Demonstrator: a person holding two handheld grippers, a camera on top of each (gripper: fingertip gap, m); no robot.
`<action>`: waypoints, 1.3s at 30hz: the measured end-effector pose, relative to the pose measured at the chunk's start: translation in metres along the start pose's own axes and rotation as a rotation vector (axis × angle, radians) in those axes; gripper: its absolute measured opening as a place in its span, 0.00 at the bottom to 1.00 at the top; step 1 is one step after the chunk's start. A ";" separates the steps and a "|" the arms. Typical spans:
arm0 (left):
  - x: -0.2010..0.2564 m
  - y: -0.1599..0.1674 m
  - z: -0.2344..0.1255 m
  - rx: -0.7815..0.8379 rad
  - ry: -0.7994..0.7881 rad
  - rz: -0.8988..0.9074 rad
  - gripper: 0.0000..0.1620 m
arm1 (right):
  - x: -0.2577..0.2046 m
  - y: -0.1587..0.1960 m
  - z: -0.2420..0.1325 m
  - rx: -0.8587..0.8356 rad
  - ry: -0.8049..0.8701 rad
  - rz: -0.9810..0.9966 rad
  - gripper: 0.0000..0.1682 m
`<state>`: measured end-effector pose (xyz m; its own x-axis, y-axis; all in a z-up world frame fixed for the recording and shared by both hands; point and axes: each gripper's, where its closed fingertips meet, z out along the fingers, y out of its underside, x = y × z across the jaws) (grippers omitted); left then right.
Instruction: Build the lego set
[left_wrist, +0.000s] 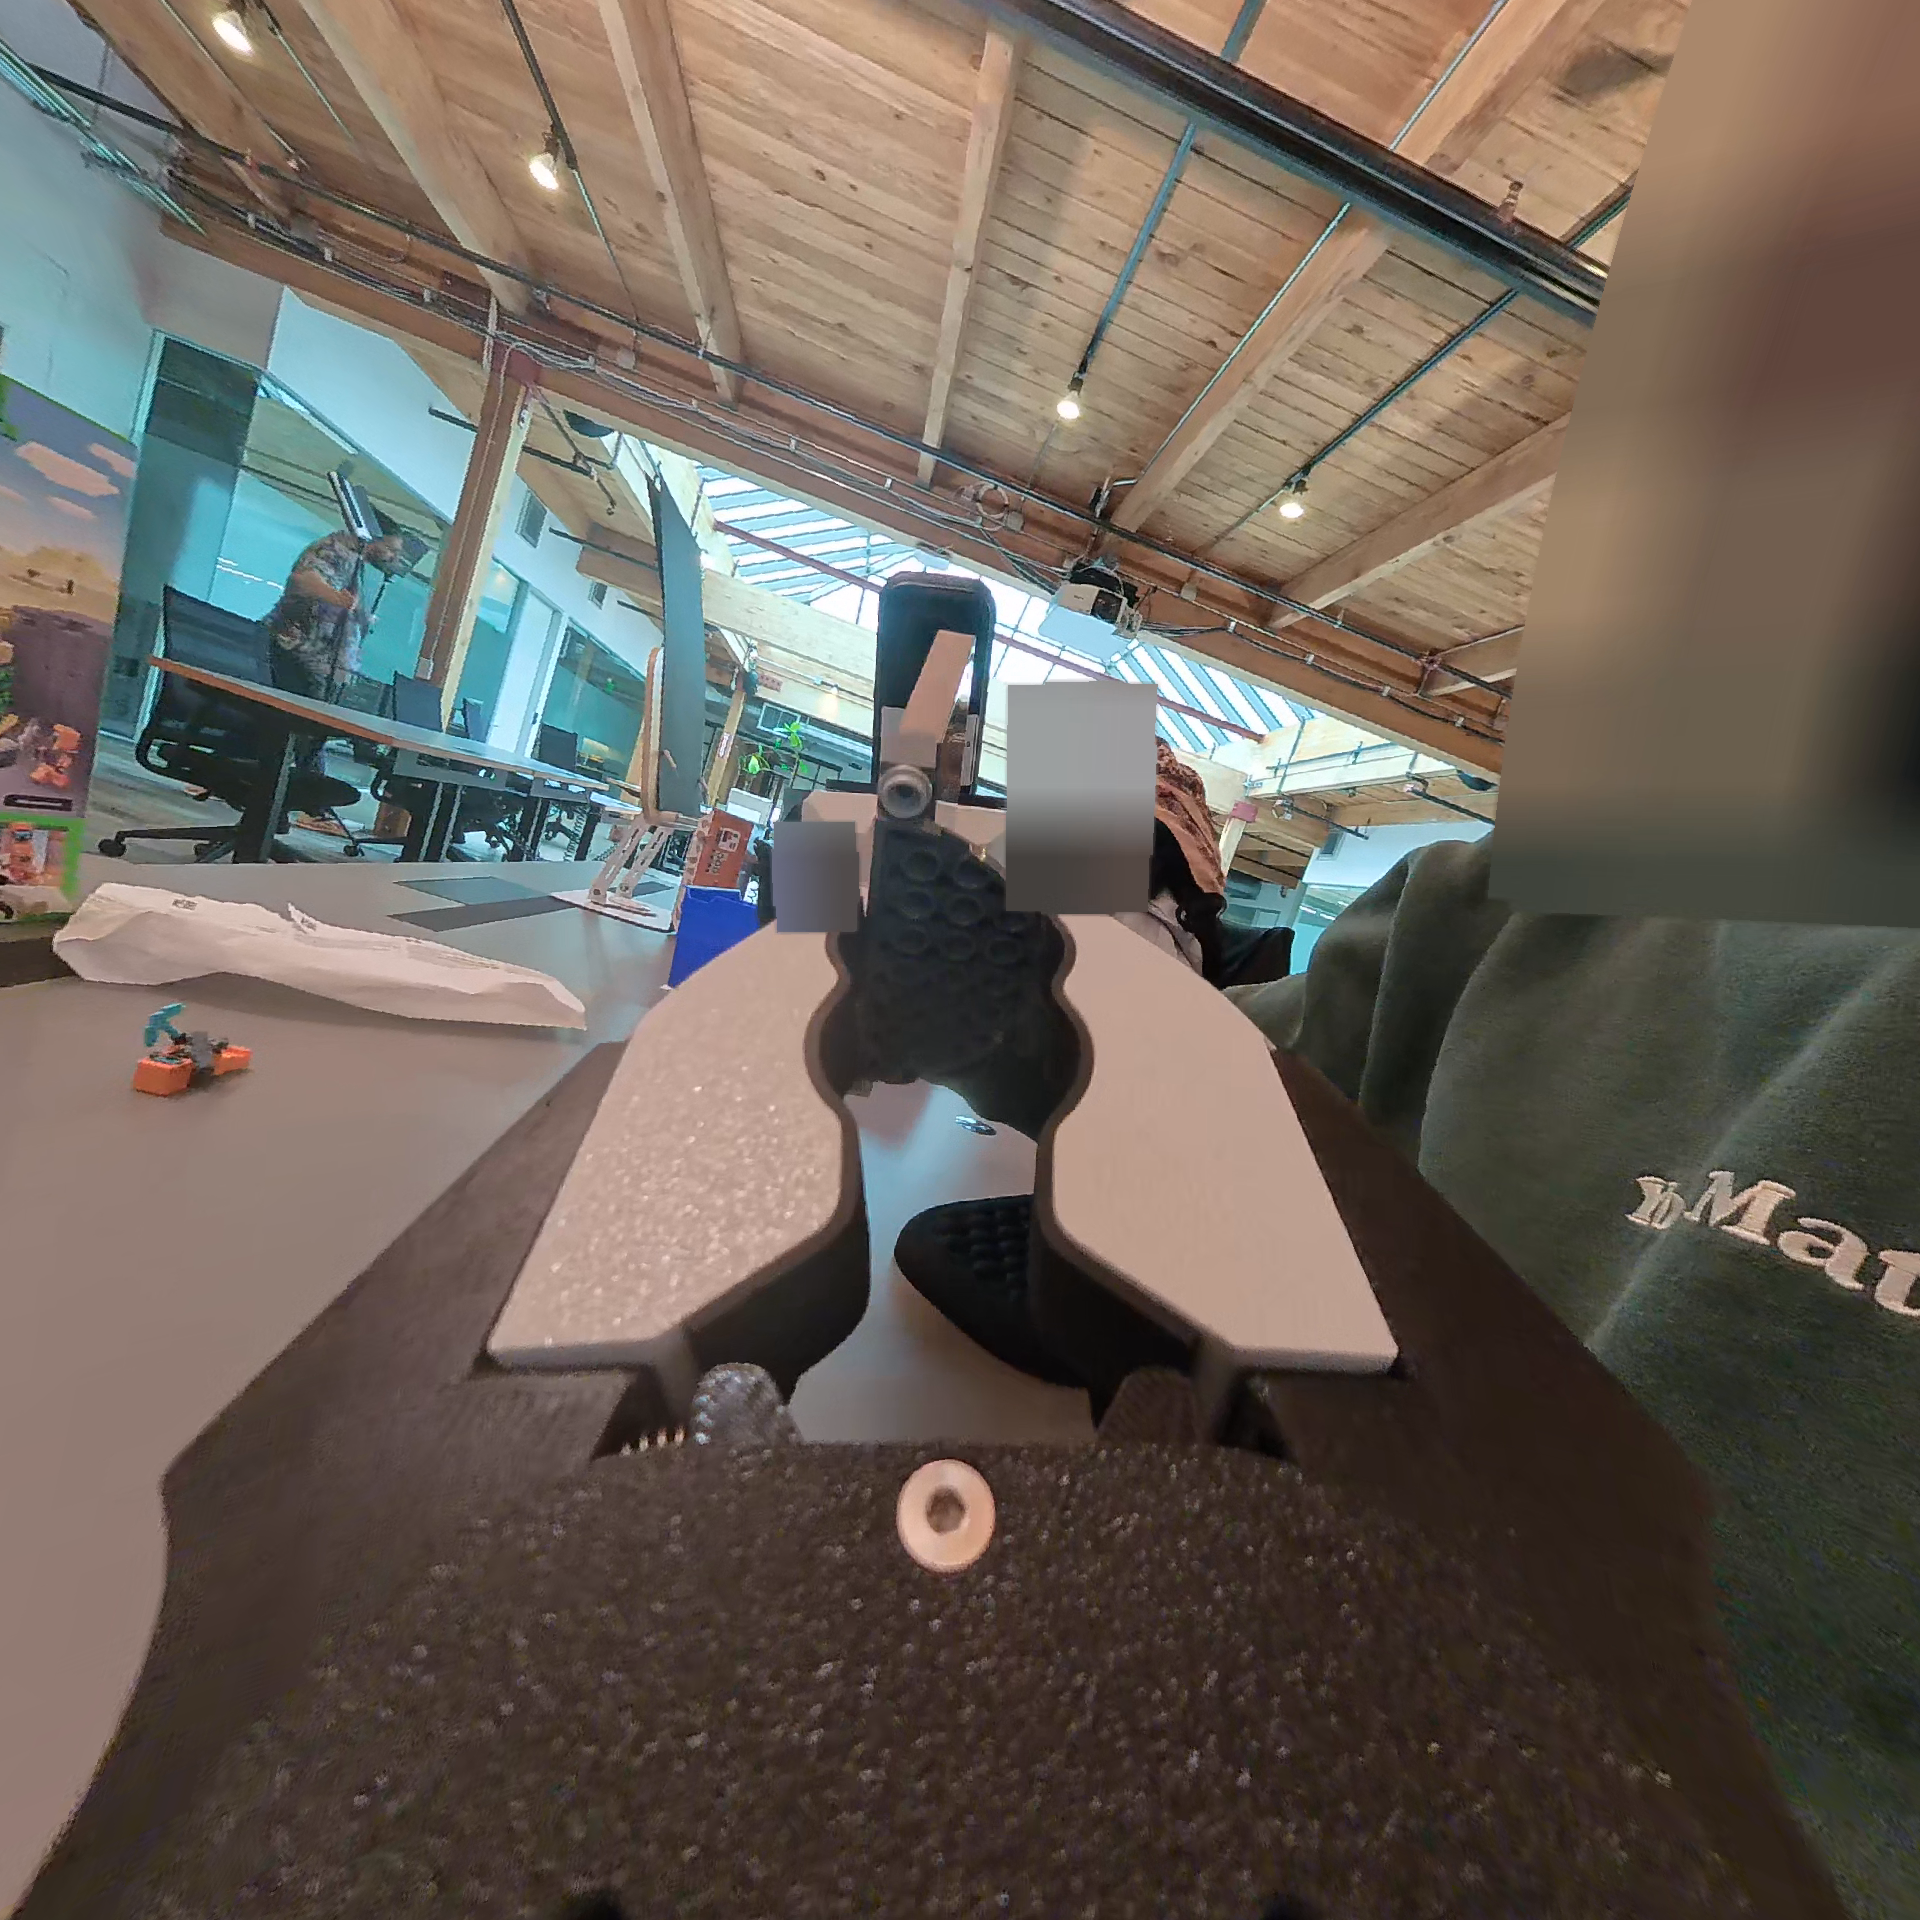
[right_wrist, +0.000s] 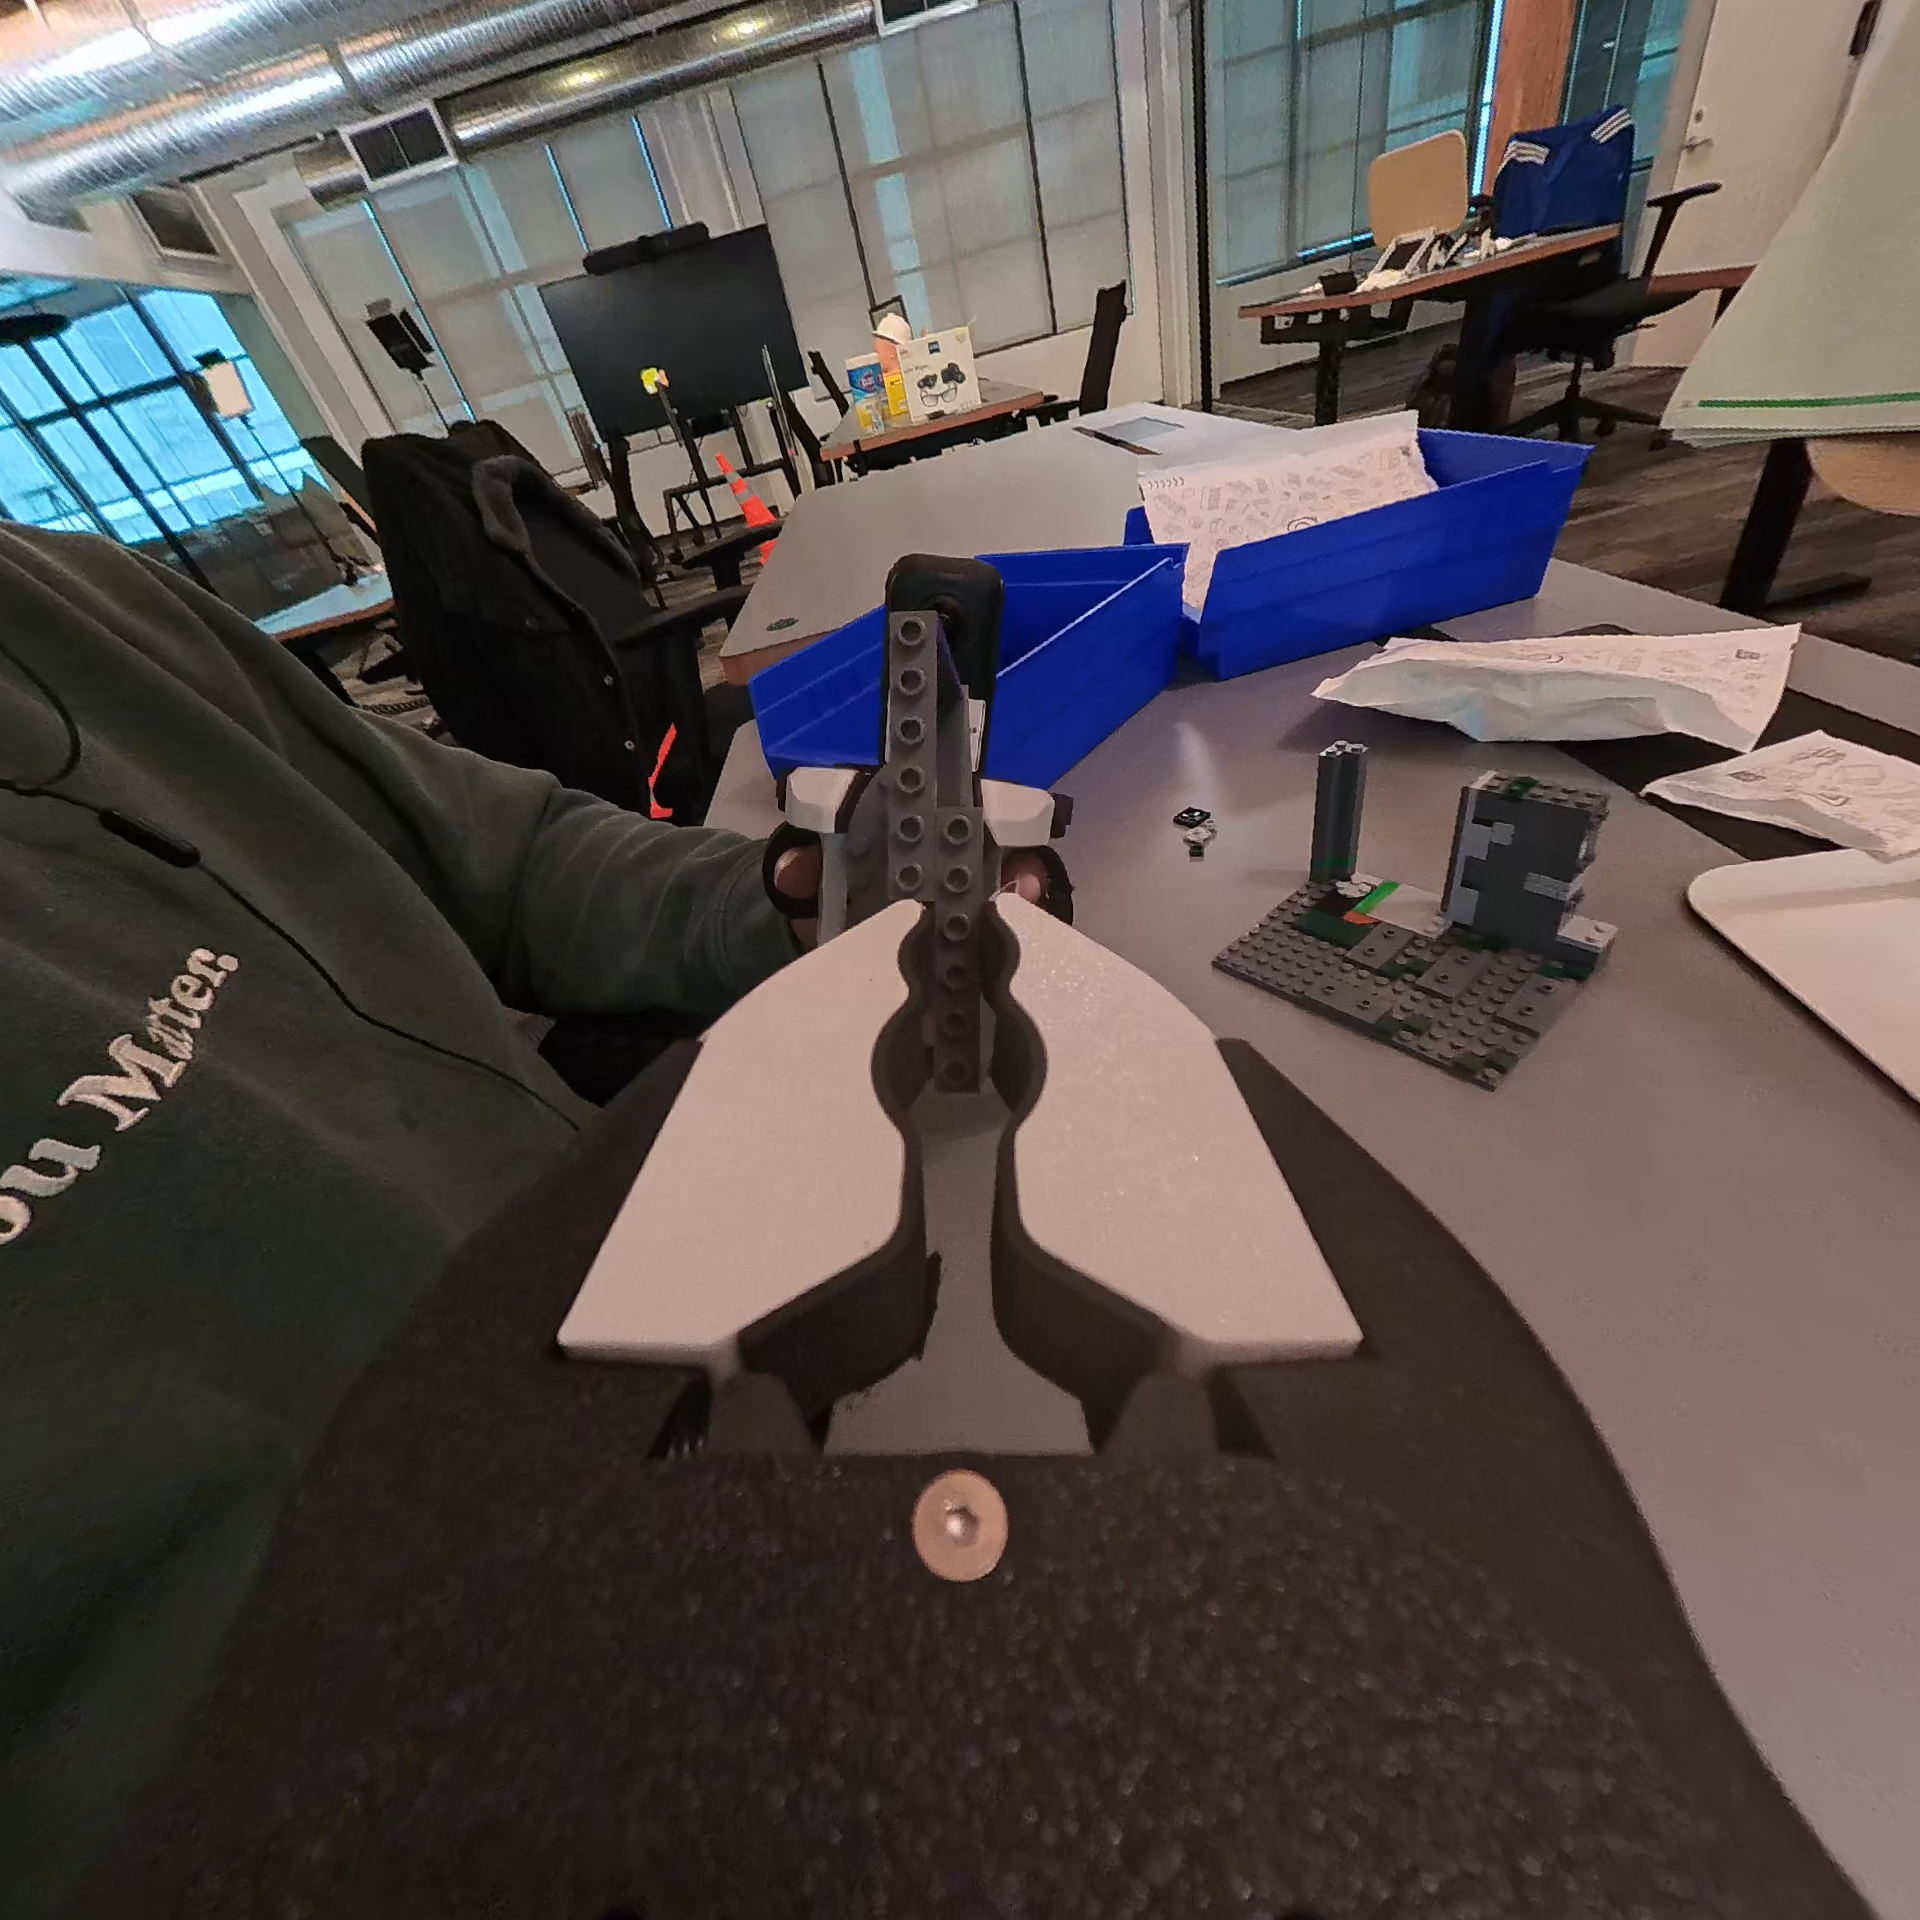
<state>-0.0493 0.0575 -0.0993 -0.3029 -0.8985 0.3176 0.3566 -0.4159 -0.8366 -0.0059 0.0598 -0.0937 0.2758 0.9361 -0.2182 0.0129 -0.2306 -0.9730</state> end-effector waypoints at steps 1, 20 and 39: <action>-0.001 0.001 0.000 -0.003 -0.004 -0.003 0.19 | 0.001 0.001 0.001 -0.005 0.005 0.001 0.04; -0.013 0.008 -0.002 -0.044 -0.051 -0.005 0.20 | 0.075 0.097 -0.059 -0.684 0.236 0.072 0.04; -0.009 0.012 -0.001 -0.078 -0.038 0.002 0.20 | 0.095 0.129 -0.060 -1.007 0.199 0.068 0.07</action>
<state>-0.0435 0.0612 -0.1128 -0.2684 -0.9045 0.3314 0.2871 -0.4035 -0.8688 0.0801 0.1031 -0.2357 0.4591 0.8730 -0.1649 0.7662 -0.4830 -0.4238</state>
